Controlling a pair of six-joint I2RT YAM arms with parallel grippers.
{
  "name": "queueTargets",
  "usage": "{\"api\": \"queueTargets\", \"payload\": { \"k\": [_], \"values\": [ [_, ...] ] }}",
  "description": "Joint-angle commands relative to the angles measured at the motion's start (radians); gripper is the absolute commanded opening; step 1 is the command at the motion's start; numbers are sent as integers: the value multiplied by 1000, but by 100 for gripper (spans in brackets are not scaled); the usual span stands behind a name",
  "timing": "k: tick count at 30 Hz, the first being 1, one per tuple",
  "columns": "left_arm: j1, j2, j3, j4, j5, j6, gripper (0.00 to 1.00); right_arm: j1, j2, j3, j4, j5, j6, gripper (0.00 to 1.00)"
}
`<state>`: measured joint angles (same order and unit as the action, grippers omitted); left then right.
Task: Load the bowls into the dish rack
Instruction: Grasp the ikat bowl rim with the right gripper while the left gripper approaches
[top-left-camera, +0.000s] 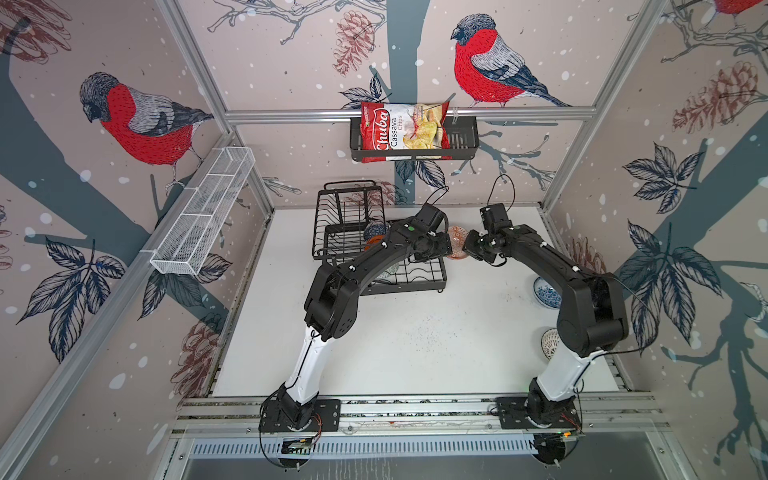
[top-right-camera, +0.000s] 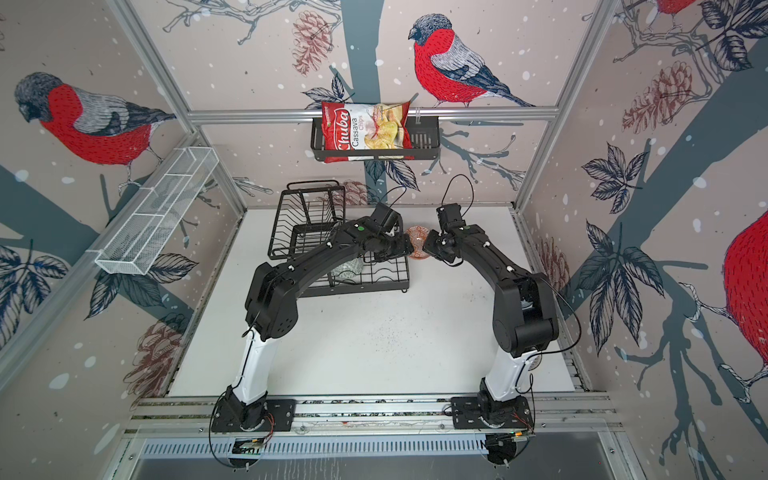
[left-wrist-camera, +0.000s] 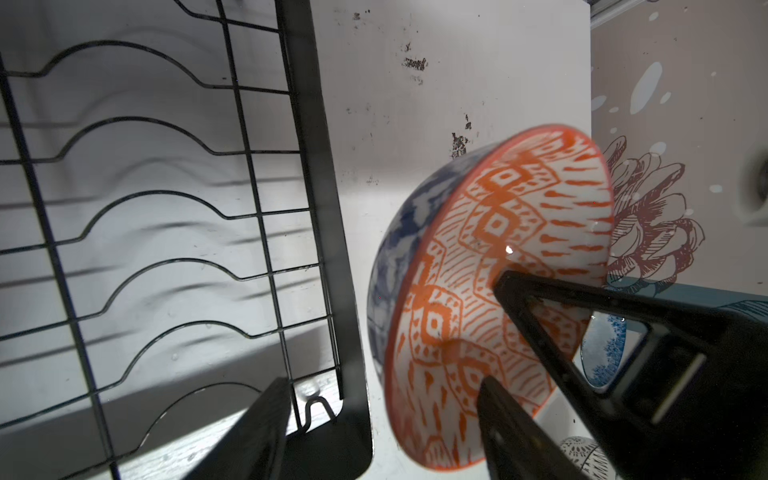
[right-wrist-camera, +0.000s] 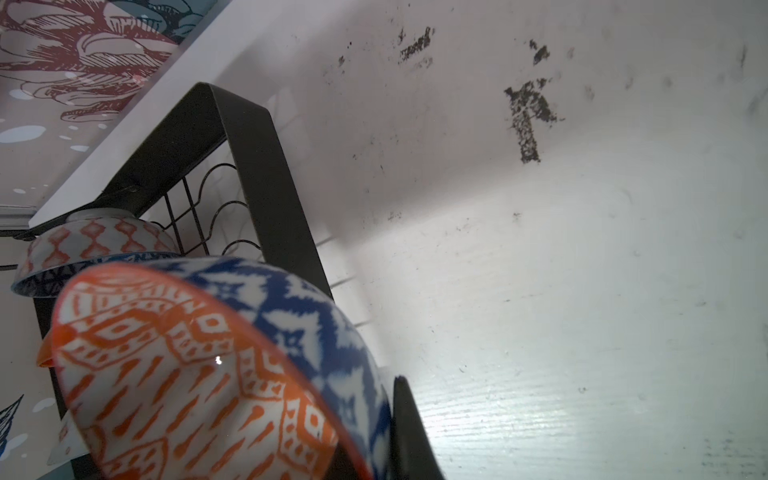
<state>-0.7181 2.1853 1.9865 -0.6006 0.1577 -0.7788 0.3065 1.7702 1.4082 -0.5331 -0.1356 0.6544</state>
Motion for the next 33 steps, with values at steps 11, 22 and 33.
{"api": "queueTargets", "payload": {
  "k": [11, 22, 33],
  "values": [
    [9, -1, 1, 6, 31, -21, 47, 50, -31, 41, -8, 52, 10, 2],
    [10, -33, -40, 29, 27, -31, 22, 54, -84, 7, 29, 98, 60, 2],
    [10, -44, -39, 13, 8, -21, 5, 55, -112, -35, 64, 76, 86, 7]
  ]
}}
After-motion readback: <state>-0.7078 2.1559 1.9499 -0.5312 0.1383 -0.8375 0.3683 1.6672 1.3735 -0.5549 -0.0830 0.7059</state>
